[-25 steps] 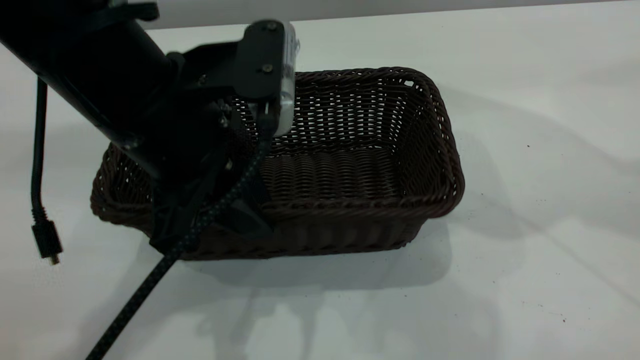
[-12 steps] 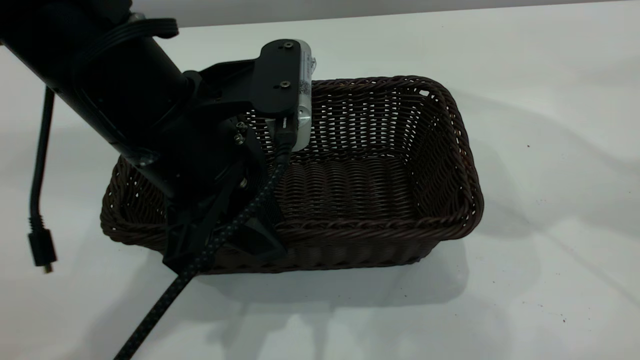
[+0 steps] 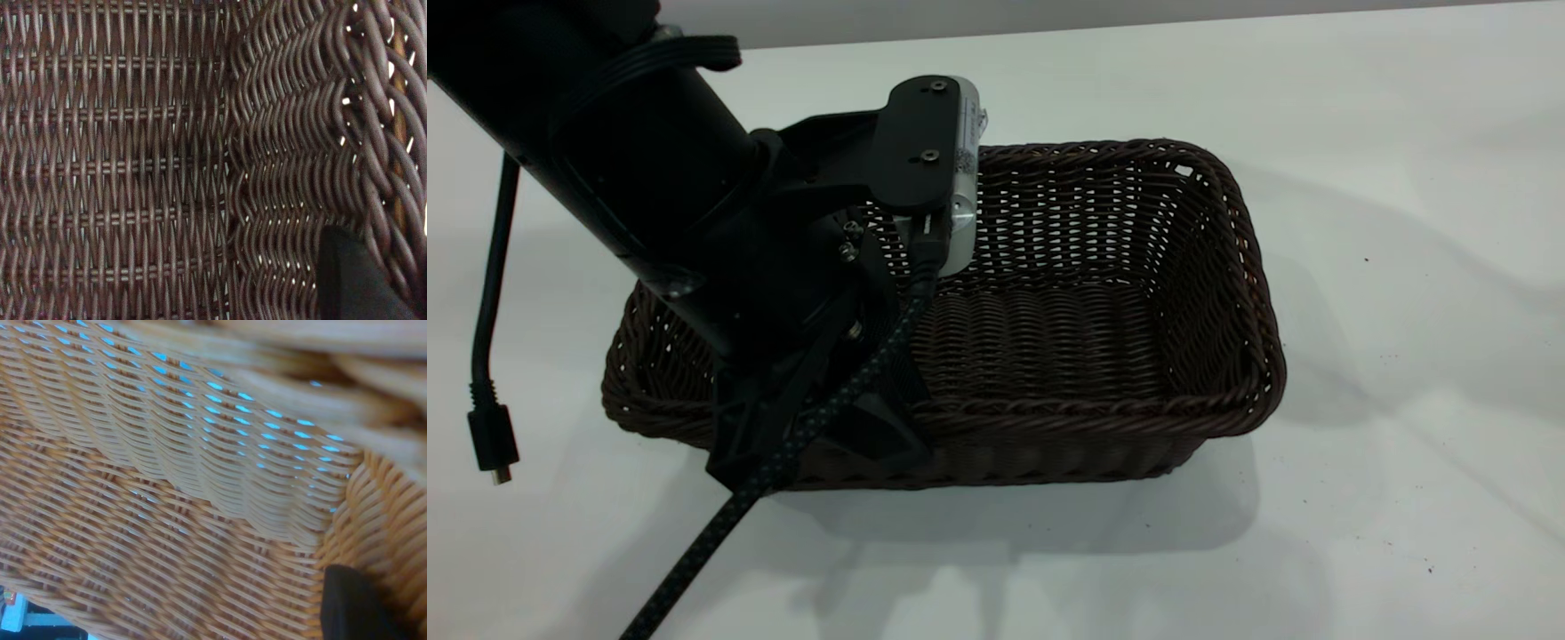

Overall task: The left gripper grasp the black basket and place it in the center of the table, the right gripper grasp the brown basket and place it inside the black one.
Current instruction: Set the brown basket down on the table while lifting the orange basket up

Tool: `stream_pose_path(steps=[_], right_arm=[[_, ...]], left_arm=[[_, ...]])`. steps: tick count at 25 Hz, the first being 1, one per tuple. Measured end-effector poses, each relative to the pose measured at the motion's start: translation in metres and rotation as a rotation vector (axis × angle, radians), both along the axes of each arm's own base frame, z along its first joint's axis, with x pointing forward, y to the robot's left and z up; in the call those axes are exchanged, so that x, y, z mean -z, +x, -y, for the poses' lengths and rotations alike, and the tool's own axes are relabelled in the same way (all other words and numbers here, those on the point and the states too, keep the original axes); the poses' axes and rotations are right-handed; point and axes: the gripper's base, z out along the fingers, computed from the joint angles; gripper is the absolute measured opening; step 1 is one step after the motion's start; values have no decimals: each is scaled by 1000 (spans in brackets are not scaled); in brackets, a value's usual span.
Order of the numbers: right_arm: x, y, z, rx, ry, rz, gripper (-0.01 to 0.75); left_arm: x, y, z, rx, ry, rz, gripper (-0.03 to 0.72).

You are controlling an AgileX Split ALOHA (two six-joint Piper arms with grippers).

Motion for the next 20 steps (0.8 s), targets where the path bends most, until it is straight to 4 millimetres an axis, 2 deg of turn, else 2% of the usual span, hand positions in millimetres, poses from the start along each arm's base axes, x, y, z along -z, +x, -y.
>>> stream_pose_path(steps=[3, 8, 11, 15, 20], right_arm=[[0, 0, 0, 0, 0, 0, 113], [0, 0, 0, -1, -1, 1, 113], [0, 0, 0, -1, -1, 1, 113], [0, 0, 0, -1, 6, -5, 113], [4, 3, 0, 8, 23, -33, 113]], left_arm=[[0, -1, 0, 2, -1, -10, 196], [0, 0, 0, -8, -4, -6, 340], [-7, 0, 0, -10, -17, 18, 421], [-28, 1, 0, -17, -59, 94, 456], [-73, -5, -1, -41, -168, 204, 459]])
